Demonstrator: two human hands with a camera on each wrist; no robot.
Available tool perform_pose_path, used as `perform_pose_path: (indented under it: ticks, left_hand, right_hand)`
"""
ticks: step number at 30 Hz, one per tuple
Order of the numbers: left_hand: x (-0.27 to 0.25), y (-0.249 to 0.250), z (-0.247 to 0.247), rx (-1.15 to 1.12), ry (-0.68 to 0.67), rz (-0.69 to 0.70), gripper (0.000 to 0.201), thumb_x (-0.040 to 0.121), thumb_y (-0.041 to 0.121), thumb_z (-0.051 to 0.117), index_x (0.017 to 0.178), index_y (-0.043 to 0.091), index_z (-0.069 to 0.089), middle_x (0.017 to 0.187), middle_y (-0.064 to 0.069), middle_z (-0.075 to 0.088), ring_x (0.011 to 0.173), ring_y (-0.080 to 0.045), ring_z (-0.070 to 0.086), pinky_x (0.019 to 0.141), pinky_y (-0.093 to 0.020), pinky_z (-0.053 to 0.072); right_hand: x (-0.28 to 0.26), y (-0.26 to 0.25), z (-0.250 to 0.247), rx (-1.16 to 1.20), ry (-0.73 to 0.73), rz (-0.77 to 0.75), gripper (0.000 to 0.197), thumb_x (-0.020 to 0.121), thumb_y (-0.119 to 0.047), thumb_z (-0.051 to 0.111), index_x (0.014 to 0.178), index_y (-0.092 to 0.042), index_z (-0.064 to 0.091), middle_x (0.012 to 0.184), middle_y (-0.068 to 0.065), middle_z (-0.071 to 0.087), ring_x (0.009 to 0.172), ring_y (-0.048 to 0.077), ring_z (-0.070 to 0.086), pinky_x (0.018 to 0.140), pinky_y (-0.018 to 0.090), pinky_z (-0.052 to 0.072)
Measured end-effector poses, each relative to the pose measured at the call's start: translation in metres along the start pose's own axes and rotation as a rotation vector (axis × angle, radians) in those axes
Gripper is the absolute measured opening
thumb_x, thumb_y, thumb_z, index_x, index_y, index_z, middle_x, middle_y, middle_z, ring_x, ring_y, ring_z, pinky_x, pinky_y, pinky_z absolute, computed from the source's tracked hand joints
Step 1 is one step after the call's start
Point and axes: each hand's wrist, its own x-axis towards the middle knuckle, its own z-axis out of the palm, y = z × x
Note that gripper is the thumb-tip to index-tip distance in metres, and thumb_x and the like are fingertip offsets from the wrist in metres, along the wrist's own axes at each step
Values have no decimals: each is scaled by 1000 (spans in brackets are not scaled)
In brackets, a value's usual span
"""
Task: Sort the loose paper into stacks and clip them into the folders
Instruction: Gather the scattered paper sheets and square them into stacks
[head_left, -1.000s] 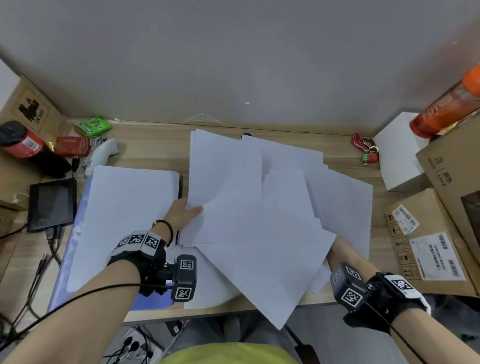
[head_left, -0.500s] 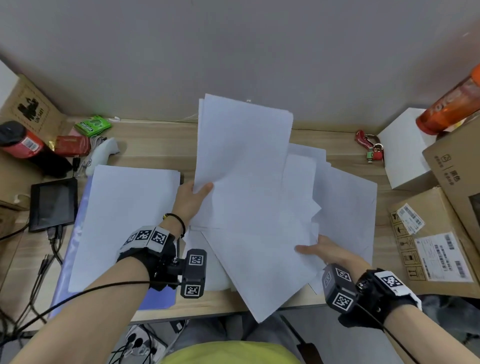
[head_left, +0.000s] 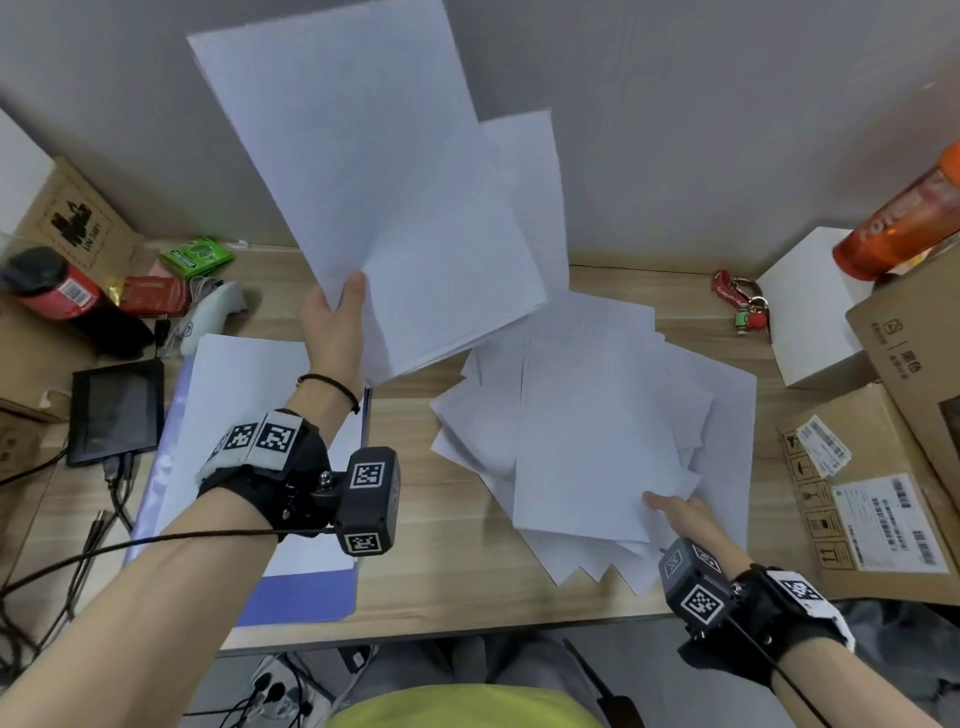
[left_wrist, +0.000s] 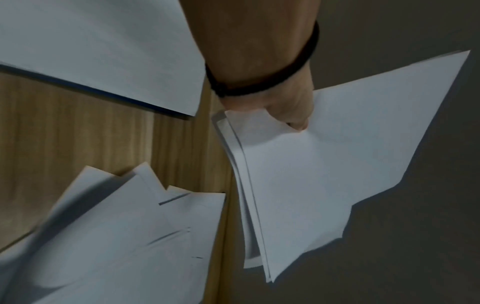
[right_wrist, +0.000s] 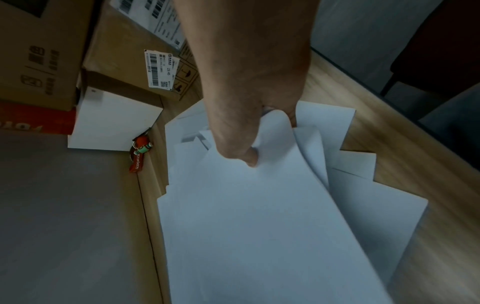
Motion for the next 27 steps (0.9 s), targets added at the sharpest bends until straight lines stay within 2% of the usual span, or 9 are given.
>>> perform_pose_path:
  ticks: [2,5,10,12,15,19,22,24,27]
  left_hand:
    - [-4,16,9,-40,-87,2,16,95,19,58,110,17,59,107,5,67,97,-7,66,87,-22,52]
    - [-12,23,15,-63,-228,-58,12,97,15,54,108,17,59,105,7,67,88,1,67,76,-14,53]
    - [-18,-17,-9,301,-398,-340,30,95,25,56,122,11,58,115,-1,67,91,-11,65,68,-17,52]
    - [-20,-37,-24,515,-487,-431,32,93,31,60,120,14,60,121,-6,65,95,-18,64,81,-29,53]
    - [-26,-52,-37,625,-594,-535,31,88,33,65,115,17,64,113,-5,68,98,-25,66,93,-40,51]
    - [-29,-50,-39,687,-701,-521,28,88,31,66,115,21,64,108,1,70,97,-20,68,89,-36,53]
    - [-33,-49,-39,632,-744,-523,35,88,26,68,121,20,62,111,3,70,101,-18,68,86,-31,54]
    - [-35,-43,-36,591,-782,-477,38,88,20,67,125,21,58,113,8,68,101,-13,67,76,-21,54]
    - [-29,-31,-25,542,-747,-405,41,89,12,65,128,20,56,117,6,66,98,-10,66,70,-18,54]
  right_hand:
    - [-2,1,7,-27,-5,11,51,90,-17,63,129,8,44,110,14,51,95,26,48,76,35,39]
    - [-8,-1,17,-58,-35,-3,54,90,-18,64,132,8,41,123,19,52,94,25,47,78,34,36]
    - [-15,-8,22,-78,-81,1,63,89,-23,65,137,6,37,130,13,50,114,30,51,83,32,35]
    - [-8,-6,19,-56,-109,-44,76,83,-34,70,140,2,35,138,11,48,124,30,48,87,32,36]
    - [6,0,9,-32,-157,-111,103,54,-54,82,136,-4,43,128,9,58,115,26,57,89,34,44]
    - [-30,-17,13,-20,-223,-149,25,71,-13,74,94,-13,63,85,1,67,60,3,67,50,15,48]
    - [-39,-16,13,7,-249,-186,18,74,-14,68,91,-13,63,79,0,72,58,7,67,47,12,47]
    - [-35,-10,13,29,-238,-177,9,88,-6,60,96,-9,62,71,-4,73,55,5,68,43,11,44]
    - [-34,-12,18,-23,-209,-133,20,95,-5,52,114,-2,57,108,13,68,67,10,69,45,11,45]
